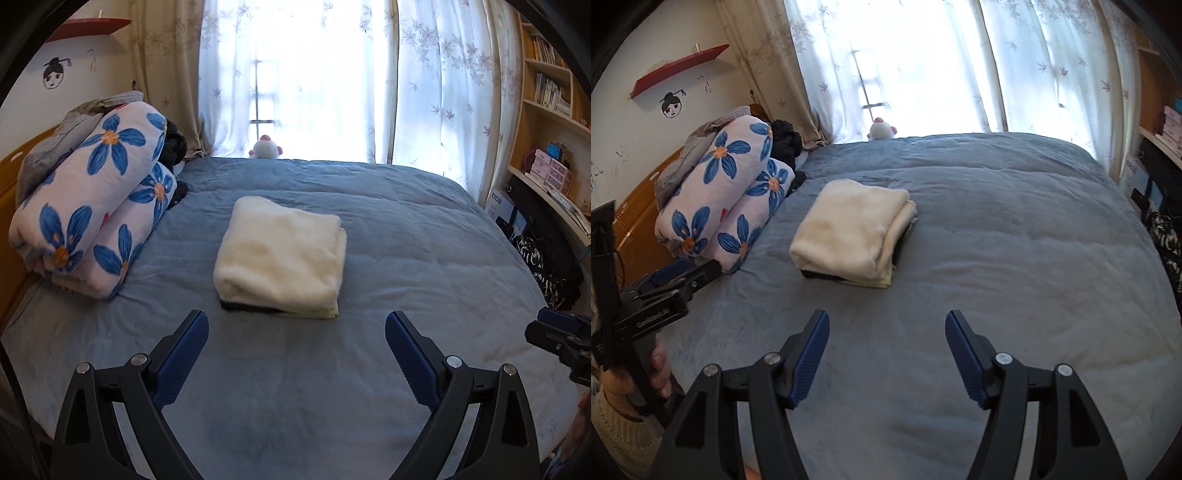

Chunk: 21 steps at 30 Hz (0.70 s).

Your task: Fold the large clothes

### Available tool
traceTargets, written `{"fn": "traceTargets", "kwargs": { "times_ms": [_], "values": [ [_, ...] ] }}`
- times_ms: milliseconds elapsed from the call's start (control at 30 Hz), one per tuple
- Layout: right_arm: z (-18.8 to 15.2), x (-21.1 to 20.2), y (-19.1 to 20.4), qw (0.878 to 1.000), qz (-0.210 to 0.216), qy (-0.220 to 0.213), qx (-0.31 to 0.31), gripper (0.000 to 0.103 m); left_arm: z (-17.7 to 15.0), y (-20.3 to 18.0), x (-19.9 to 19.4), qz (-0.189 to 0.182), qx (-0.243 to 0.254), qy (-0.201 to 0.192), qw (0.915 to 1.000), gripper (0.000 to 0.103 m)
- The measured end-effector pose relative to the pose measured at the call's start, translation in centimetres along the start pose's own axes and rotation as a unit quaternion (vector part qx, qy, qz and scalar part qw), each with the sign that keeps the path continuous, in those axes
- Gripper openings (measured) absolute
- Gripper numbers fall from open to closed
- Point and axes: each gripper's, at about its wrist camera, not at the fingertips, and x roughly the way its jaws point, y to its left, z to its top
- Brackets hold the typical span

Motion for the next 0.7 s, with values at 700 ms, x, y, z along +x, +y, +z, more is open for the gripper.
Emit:
{"fn": "traceTargets", "kwargs": {
  "times_ms": [700],
  "values": [
    [-17.9,-1.1,-2.7,0.994,-0.094,-0.022,0.059,0.066,-19.2,-9.7,-0.4,-0.033,-0.007,0.077,0.9965,0.097]
  ]
}}
